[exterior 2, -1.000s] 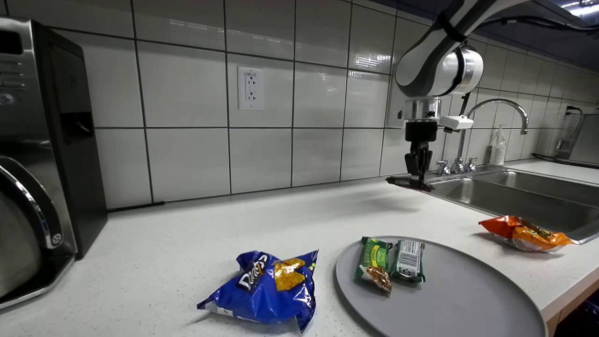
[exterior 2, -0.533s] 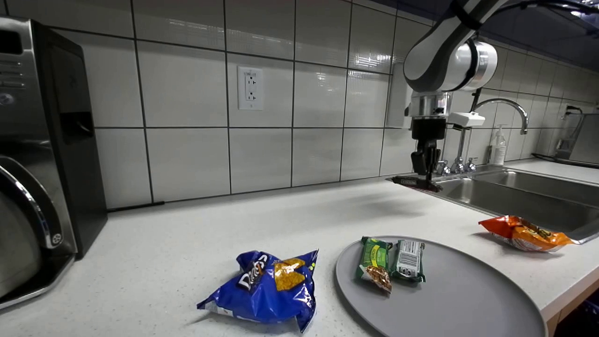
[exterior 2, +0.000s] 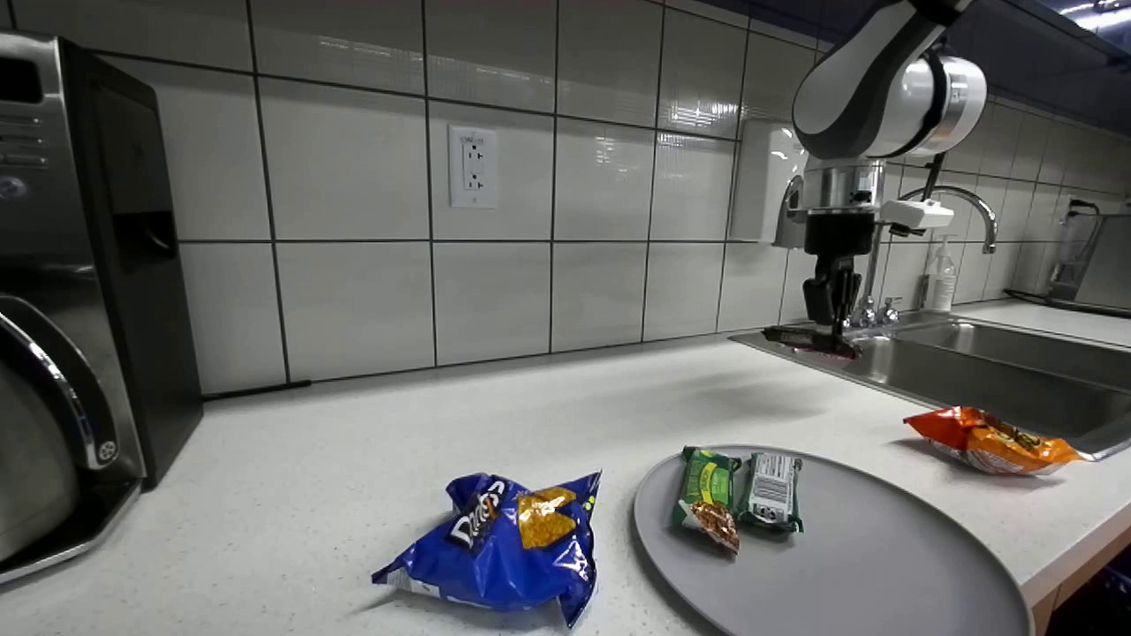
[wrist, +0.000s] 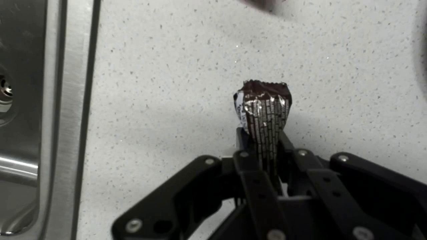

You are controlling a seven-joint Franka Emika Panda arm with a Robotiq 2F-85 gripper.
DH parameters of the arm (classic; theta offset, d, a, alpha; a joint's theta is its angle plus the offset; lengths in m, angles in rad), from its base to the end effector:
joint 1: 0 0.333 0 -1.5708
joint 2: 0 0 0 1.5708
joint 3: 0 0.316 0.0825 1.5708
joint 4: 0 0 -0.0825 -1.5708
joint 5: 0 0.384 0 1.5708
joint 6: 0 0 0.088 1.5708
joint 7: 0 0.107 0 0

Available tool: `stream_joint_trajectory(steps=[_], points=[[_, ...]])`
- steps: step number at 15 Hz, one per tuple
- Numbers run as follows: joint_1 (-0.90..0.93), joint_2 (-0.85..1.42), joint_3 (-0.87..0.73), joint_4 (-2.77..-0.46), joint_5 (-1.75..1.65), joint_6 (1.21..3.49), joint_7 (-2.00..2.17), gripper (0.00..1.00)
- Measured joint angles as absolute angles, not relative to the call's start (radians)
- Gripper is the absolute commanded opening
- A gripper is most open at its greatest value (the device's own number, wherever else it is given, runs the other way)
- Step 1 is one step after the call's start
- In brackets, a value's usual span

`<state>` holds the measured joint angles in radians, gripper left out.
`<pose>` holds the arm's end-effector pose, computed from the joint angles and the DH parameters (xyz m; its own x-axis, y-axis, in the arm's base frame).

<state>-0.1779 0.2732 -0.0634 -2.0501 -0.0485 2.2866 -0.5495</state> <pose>0.5684 -0.1401 0.3030 0.9404 0.3348 -0.0592 0.3367 -0.9413 0.0253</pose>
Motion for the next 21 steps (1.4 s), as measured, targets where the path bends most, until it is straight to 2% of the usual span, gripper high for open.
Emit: stream_joint_trajectory(steps=[12, 21], points=[[-0.177, 0.152, -0.07, -2.218, -0.049, 2.34, -0.532, 0.05], [-0.111, 0.125, -0.07, -2.293, -0.131, 2.415, -0.183, 0.05]])
